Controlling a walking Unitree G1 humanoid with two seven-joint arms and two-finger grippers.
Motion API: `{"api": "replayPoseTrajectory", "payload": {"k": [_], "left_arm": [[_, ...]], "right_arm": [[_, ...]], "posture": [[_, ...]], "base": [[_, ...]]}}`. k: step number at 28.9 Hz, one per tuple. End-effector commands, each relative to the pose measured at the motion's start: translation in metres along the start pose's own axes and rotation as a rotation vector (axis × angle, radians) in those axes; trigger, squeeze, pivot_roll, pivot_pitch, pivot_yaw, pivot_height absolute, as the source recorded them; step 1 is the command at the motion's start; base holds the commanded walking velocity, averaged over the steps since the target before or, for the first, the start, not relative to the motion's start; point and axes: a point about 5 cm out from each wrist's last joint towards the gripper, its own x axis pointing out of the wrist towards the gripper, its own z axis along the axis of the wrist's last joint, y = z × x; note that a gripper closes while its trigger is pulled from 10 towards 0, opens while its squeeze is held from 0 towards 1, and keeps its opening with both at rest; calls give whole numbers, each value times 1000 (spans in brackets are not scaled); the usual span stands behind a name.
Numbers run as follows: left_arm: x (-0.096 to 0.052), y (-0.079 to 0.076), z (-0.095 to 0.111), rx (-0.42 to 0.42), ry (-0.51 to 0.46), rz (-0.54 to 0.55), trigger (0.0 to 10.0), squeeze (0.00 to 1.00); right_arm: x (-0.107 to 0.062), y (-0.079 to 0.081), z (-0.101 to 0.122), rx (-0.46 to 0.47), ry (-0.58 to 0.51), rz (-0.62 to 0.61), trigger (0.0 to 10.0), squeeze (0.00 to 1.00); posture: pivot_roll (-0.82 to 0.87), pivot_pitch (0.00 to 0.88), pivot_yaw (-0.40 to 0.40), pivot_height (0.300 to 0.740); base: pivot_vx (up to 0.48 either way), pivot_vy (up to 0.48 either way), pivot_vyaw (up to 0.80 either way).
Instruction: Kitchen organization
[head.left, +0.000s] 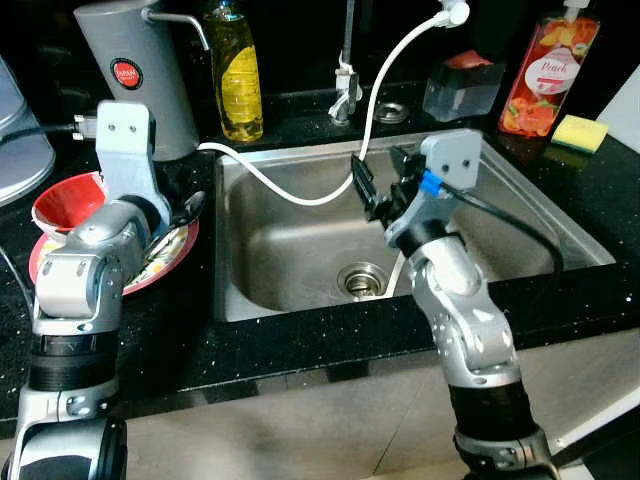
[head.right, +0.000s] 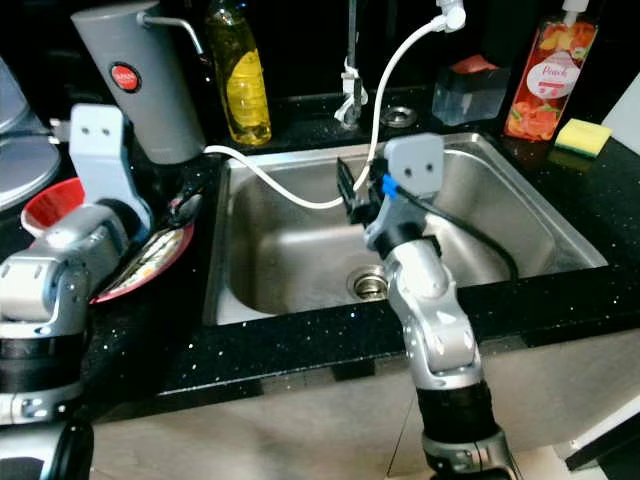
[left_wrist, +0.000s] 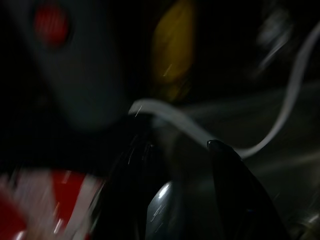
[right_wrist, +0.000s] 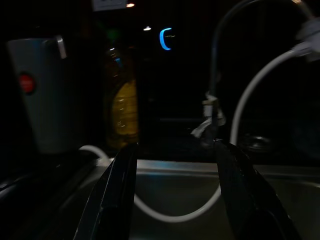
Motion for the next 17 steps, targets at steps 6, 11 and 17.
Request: {"api": "replayPoseTrajectory", "payload": {"k": [6, 11, 17], "left_arm": [[-2, -7, 14, -49, -113, -24, 10000, 0], [-2, -12, 15, -33, -167, -18, 10000, 0], [0, -9, 16, -88, -176, -17, 10000, 0]], "right_arm": [[1, -9, -4, 20, 27, -76, 10000, 0], [3, -9, -6, 56, 39, -114, 10000, 0], [3, -12, -8, 110, 50, -167, 10000, 0]], "posture": [[96, 0, 27, 740], [102, 0, 35, 740], [103, 0, 37, 740]], "base": [[0, 0, 0], [0, 0, 0], [0, 0, 0]]}}
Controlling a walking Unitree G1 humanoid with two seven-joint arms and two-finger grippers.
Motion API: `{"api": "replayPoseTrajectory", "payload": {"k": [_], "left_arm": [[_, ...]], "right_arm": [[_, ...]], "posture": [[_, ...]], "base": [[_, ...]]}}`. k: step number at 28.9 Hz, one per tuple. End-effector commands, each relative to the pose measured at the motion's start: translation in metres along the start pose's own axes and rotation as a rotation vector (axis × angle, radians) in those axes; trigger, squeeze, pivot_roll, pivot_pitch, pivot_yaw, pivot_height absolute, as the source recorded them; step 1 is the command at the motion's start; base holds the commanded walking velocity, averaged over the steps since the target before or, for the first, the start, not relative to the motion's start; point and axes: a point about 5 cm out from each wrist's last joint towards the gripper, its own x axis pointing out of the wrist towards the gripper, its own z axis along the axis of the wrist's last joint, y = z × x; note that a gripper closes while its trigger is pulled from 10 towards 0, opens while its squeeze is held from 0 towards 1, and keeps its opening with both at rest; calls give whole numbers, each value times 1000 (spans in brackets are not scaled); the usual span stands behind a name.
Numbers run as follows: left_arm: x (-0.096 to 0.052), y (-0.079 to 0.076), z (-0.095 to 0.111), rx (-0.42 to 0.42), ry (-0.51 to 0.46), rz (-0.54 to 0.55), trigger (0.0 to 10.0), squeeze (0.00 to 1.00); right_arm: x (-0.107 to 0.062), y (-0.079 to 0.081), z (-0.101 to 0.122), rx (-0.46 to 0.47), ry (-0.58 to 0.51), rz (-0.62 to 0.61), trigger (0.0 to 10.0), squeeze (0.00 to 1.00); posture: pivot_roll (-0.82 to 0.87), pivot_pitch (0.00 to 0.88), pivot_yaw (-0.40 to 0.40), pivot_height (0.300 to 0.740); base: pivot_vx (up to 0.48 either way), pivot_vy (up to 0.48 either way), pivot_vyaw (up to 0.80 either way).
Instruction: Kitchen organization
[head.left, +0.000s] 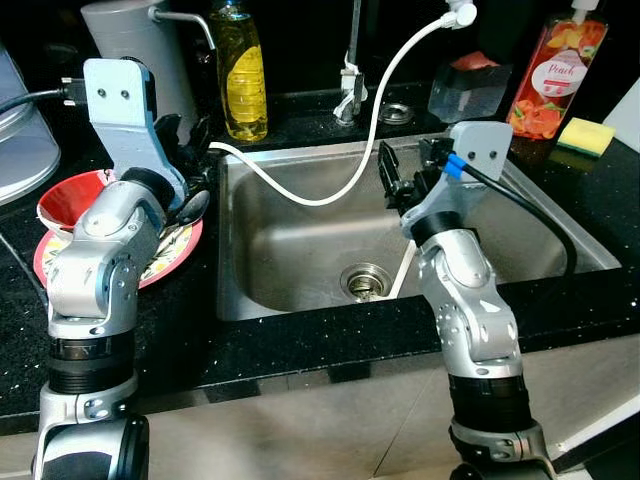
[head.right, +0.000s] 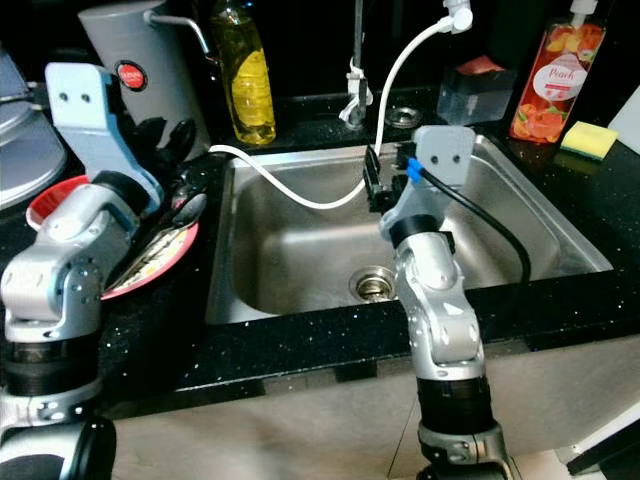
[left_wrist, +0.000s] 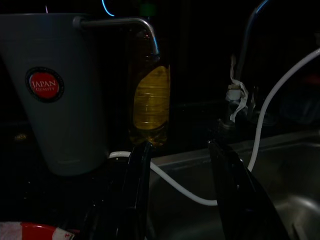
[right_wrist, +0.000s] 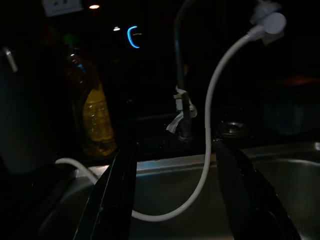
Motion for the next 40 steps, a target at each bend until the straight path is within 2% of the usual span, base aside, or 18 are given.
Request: {"api": "replayPoseTrajectory", "payload": {"k": [1, 11, 15, 18, 23, 28, 40], "left_arm": [[1, 4, 2, -1, -10, 9, 10000, 0], [7, -2, 2, -5, -31, -10, 10000, 0], [9, 5, 4, 1, -44, 12, 10000, 0], [12, 5, 4, 7, -44, 7, 10000, 0], [12, 4, 3, 5, -50, 7, 10000, 0], [14, 1, 1, -11, -48, -7, 10000, 0], [16, 0, 1, -6, -50, -12, 10000, 0]], "right_arm": [[1, 0, -6, 27, 35, -15, 10000, 0], [3, -1, -5, 29, 39, -28, 10000, 0], [3, -2, -4, 11, 37, -21, 10000, 0], [4, -7, -3, 13, 32, -46, 10000, 0], [3, -2, -4, 11, 38, -23, 10000, 0], [4, -8, -2, 12, 33, -55, 10000, 0], [4, -12, -2, 9, 31, -73, 10000, 0]], "posture": [[105, 0, 38, 740], [87, 0, 32, 740], [73, 0, 44, 740], [71, 0, 43, 740], [71, 0, 41, 740], [71, 0, 32, 740], [66, 0, 40, 740]], "base": [[0, 0, 0], [0, 0, 0], [0, 0, 0], [0, 0, 0], [0, 0, 0], [0, 0, 0], [0, 0, 0]]}}
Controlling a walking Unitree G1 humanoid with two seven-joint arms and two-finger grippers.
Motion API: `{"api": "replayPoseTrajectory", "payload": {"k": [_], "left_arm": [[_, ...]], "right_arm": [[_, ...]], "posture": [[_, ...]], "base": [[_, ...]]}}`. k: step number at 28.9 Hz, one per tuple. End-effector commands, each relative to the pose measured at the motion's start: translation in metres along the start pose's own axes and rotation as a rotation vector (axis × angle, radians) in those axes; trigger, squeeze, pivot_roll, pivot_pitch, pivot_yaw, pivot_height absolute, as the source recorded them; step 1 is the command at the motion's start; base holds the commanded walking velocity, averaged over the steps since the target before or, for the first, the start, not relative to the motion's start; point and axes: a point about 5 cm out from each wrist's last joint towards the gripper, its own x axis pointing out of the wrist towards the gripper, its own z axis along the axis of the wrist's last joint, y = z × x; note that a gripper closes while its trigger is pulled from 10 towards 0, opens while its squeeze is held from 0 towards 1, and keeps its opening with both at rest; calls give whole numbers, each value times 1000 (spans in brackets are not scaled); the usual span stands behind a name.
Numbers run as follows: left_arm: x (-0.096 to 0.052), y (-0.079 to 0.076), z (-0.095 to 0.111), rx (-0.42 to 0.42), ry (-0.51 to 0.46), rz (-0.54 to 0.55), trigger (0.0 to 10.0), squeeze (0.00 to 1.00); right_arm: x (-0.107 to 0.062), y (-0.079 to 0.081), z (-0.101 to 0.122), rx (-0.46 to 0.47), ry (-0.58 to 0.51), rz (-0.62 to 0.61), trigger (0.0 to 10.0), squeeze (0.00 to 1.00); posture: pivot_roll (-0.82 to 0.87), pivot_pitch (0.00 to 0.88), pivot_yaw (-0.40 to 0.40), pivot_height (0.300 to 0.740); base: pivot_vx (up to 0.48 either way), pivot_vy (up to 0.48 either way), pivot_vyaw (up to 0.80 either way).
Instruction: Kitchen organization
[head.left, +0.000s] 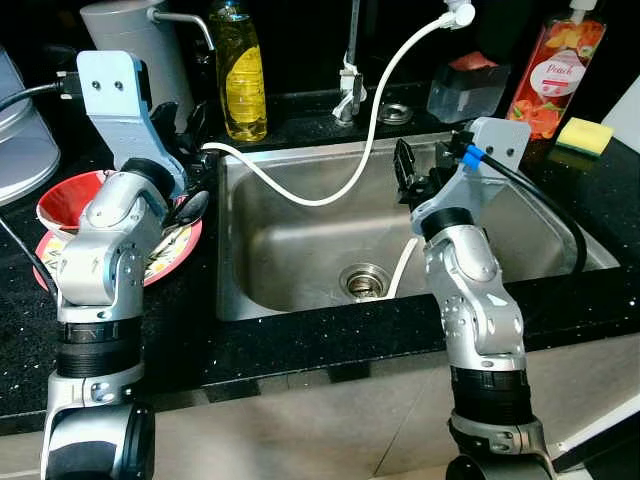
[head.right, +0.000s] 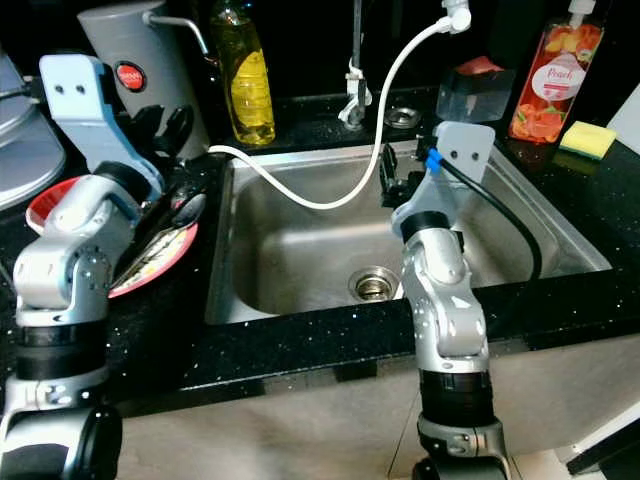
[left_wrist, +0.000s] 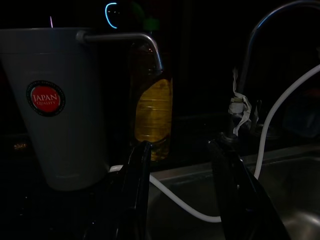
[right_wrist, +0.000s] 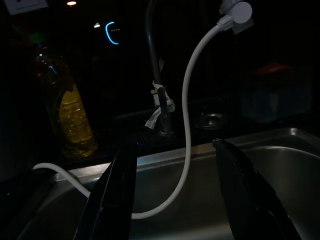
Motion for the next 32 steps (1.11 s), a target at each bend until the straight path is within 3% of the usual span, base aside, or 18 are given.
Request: {"api": "replayPoseTrajectory", "payload": {"k": [1, 21, 28, 32], "left_arm": [[3, -1, 1, -2, -7, -6, 10000, 0], [5, -3, -2, -2, 1, -17, 10000, 0], [4, 0, 0, -6, -8, -4, 10000, 0], [5, -2, -4, -3, 2, -15, 10000, 0]], "right_arm": [[1, 2, -2, 1, 16, 5, 10000, 0], [2, -6, 1, -9, 5, -24, 10000, 0], [0, 0, -1, -23, 14, 3, 10000, 0], [2, -10, 3, -21, -2, -32, 10000, 0]], "posture": [[66, 0, 34, 740], [51, 0, 47, 740], [51, 0, 41, 740], [41, 0, 57, 740]], "base": [[0, 0, 0], [0, 0, 0], [0, 0, 0], [0, 0, 0]]}}
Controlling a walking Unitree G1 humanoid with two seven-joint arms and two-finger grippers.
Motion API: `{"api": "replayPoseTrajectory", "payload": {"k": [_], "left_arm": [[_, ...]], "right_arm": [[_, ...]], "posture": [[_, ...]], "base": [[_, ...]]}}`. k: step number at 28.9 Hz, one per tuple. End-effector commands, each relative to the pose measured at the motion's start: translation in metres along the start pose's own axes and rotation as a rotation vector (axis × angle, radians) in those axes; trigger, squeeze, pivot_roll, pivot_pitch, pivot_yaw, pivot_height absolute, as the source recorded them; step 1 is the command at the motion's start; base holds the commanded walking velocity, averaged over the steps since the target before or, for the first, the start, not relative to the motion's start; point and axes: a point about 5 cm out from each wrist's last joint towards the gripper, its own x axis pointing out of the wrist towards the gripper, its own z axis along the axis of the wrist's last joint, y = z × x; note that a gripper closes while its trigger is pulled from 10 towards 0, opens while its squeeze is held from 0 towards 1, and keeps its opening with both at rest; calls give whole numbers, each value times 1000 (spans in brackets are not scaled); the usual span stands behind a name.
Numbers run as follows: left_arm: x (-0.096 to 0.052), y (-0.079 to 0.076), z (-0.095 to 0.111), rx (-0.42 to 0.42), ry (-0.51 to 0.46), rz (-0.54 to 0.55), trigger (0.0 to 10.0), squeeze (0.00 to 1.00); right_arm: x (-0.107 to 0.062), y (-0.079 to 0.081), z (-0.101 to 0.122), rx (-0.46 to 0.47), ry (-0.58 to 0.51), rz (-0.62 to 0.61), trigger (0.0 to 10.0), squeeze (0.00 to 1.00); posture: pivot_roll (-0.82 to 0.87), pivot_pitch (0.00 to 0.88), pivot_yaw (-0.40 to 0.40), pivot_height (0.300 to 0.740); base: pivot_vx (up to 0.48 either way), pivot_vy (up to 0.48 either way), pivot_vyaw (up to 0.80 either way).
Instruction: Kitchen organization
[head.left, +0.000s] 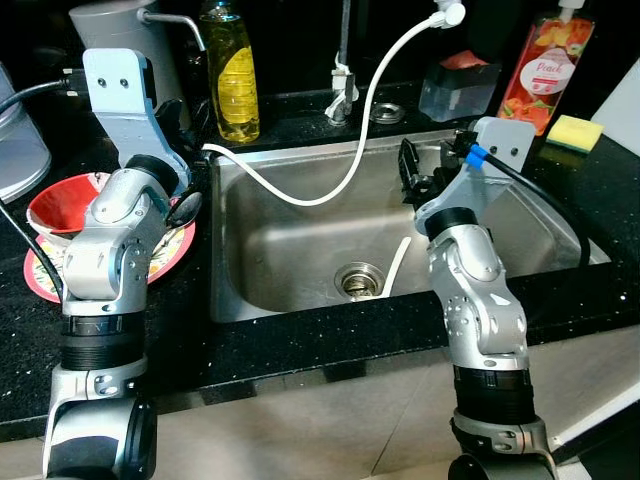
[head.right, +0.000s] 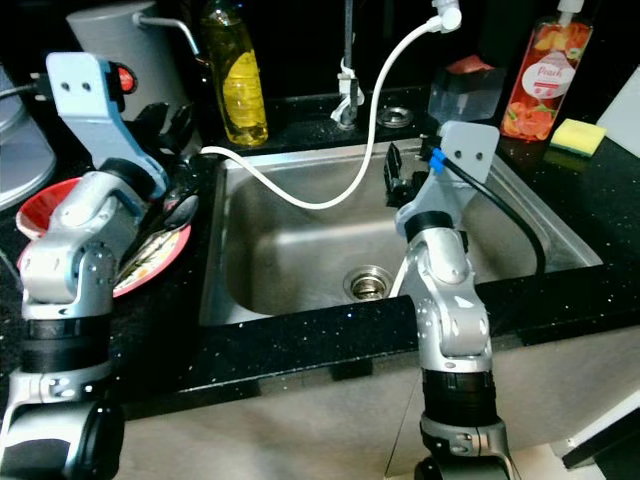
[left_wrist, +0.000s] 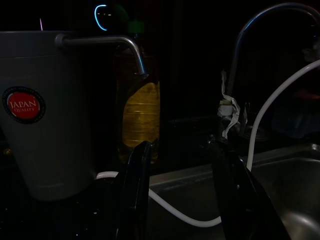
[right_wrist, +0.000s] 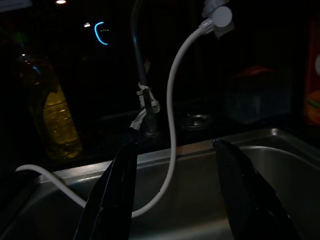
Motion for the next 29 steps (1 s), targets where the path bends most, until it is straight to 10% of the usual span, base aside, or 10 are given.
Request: {"api": "replayPoseTrajectory", "payload": {"k": [1, 29], "left_arm": [[2, -1, -4, -1, 10, -8, 10000, 0], [11, -2, 0, 13, 1, -29, 10000, 0]], "right_arm": [[2, -4, 2, 2, -2, -18, 10000, 0], [3, -4, 2, -4, -20, -29, 10000, 0]], "posture": [[39, 0, 58, 740], [44, 0, 80, 740]], "base": [[0, 0, 0], [0, 0, 0]]}}
